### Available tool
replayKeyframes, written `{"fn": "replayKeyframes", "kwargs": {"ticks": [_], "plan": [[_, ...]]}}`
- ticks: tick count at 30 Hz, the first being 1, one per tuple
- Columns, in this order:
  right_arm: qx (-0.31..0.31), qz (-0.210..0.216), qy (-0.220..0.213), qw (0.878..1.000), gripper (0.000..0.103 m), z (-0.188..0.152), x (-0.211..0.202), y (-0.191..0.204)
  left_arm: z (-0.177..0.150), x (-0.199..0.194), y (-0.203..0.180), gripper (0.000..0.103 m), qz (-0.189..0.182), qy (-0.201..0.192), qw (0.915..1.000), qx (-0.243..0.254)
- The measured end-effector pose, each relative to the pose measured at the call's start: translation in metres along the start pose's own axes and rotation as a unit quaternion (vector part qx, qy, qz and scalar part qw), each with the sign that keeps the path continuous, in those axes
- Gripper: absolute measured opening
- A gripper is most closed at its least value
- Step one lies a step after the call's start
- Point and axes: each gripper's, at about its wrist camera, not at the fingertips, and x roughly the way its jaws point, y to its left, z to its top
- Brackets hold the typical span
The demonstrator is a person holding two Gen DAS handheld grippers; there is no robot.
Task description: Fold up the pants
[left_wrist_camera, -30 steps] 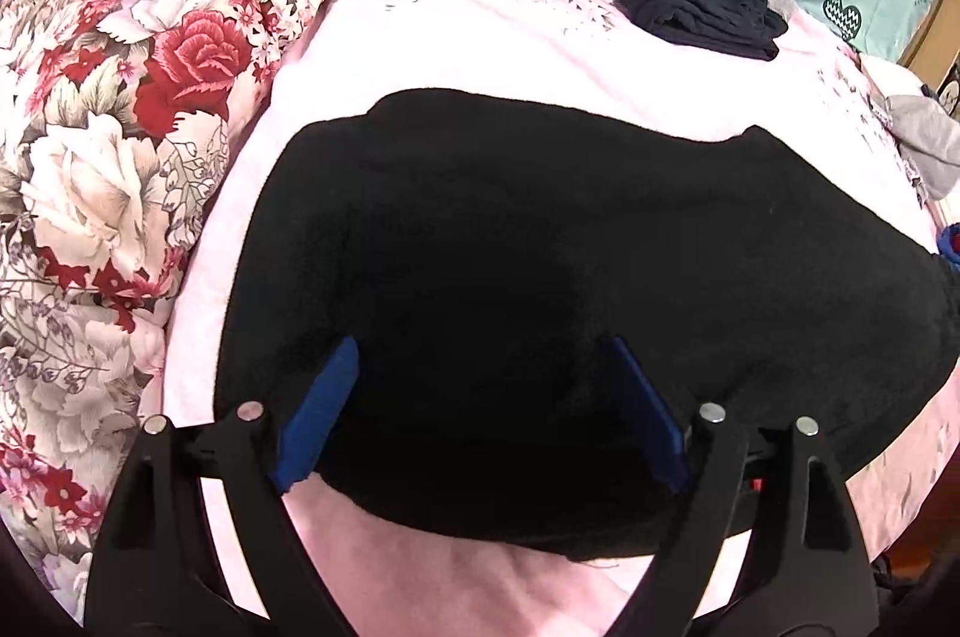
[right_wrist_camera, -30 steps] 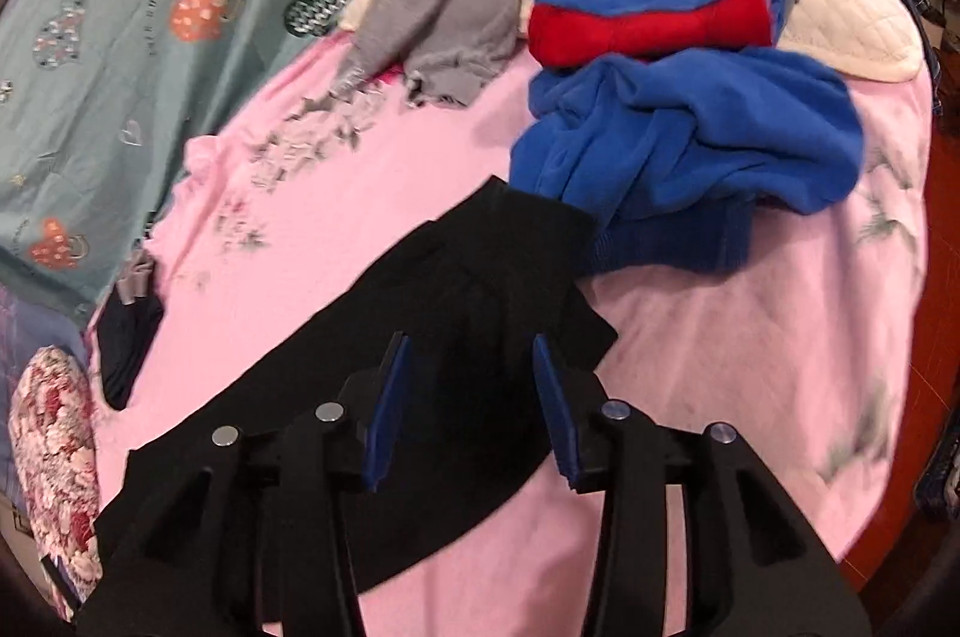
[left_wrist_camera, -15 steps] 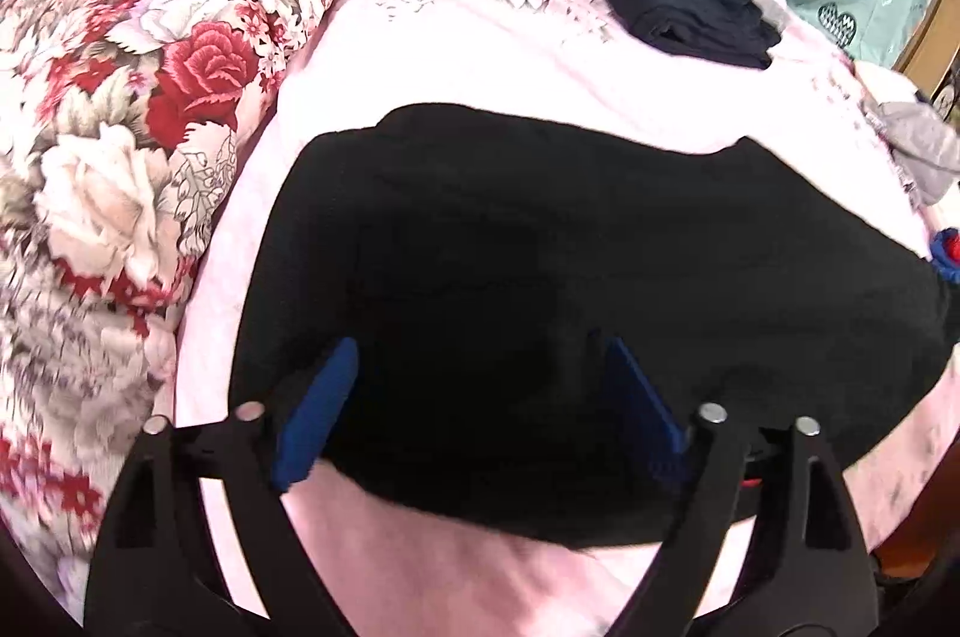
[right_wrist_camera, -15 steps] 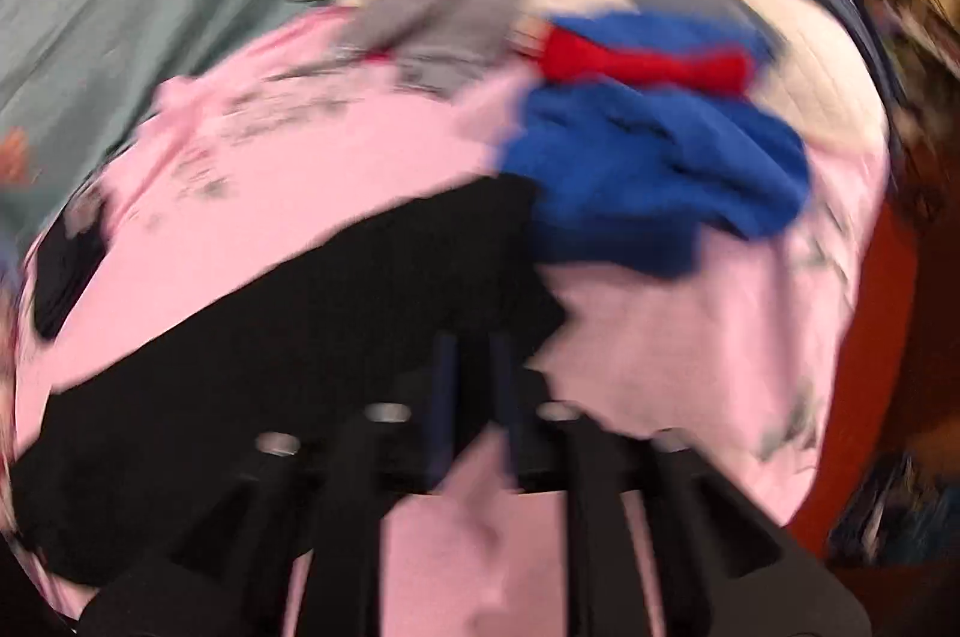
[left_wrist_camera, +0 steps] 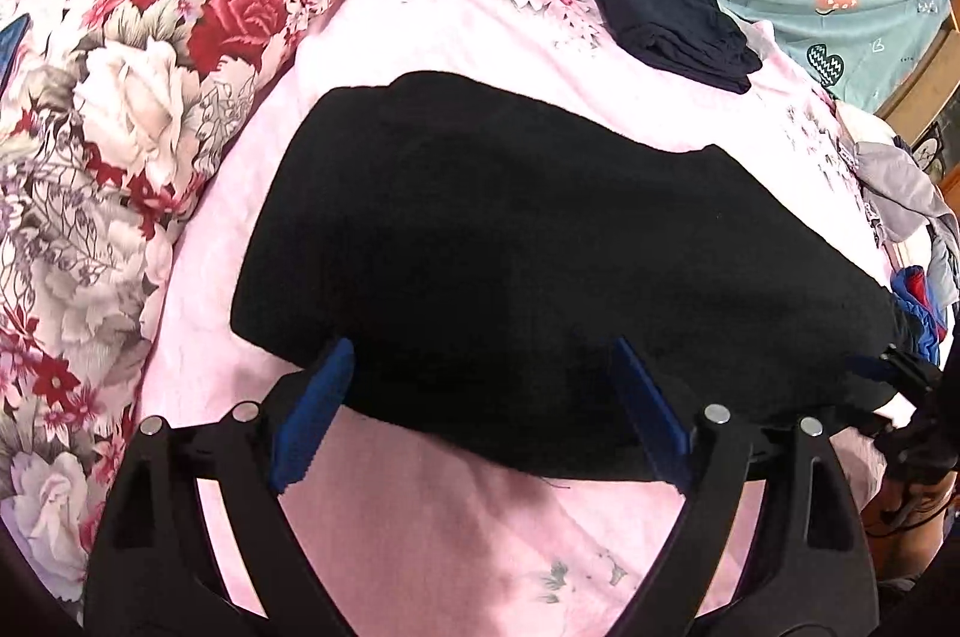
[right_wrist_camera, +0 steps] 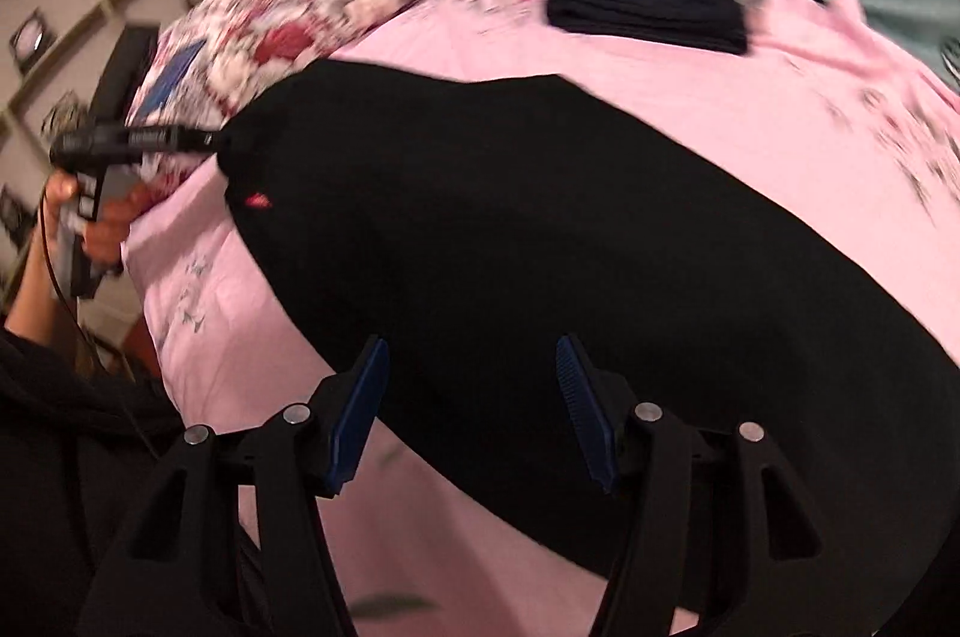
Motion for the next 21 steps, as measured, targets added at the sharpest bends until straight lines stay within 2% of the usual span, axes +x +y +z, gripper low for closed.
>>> {"fn": "replayKeyframes", "kwargs": {"ticks": [1, 3, 5, 8, 10, 12, 16, 19, 21], "plan": [[-0.009, 0.006, 0.011, 1.000, 0.058, 0.004, 0.008, 0.005, 0.000, 0.000, 0.000, 0.088, 0.000, -0.001, 1.0000, 0.000], [-0.021, 0.000, 0.024, 0.999, 0.048, 0.007, 0.017, 0.008, 0.001, 0.000, 0.000, 0.088, -0.001, -0.003, 1.0000, 0.000], [-0.039, -0.003, 0.041, 0.998, 0.044, 0.010, 0.028, 0.012, 0.004, 0.002, 0.003, 0.088, -0.004, -0.001, 1.0000, -0.007], [-0.053, -0.007, 0.044, 0.998, 0.040, 0.009, 0.033, 0.020, 0.007, 0.006, 0.007, 0.088, -0.008, 0.003, 0.9998, -0.020], [-0.060, -0.018, 0.041, 0.997, 0.028, 0.009, 0.035, 0.024, 0.009, 0.008, 0.009, 0.088, -0.010, 0.004, 0.9996, -0.025], [-0.051, -0.019, 0.032, 0.998, 0.005, 0.012, 0.035, 0.021, 0.009, 0.010, 0.010, 0.088, -0.012, 0.006, 0.9995, -0.029], [-0.026, -0.005, 0.001, 1.000, 0.003, 0.013, 0.023, 0.022, 0.008, 0.012, 0.014, 0.088, -0.017, 0.011, 0.9992, -0.034], [-0.024, 0.024, -0.003, 0.999, 0.003, 0.006, 0.008, 0.030, 0.006, 0.013, 0.013, 0.088, -0.013, 0.015, 0.9996, -0.019], [-0.021, 0.026, -0.002, 0.999, 0.003, -0.002, 0.005, 0.033, 0.005, 0.017, 0.014, 0.088, -0.009, 0.023, 0.9996, -0.015]]}}
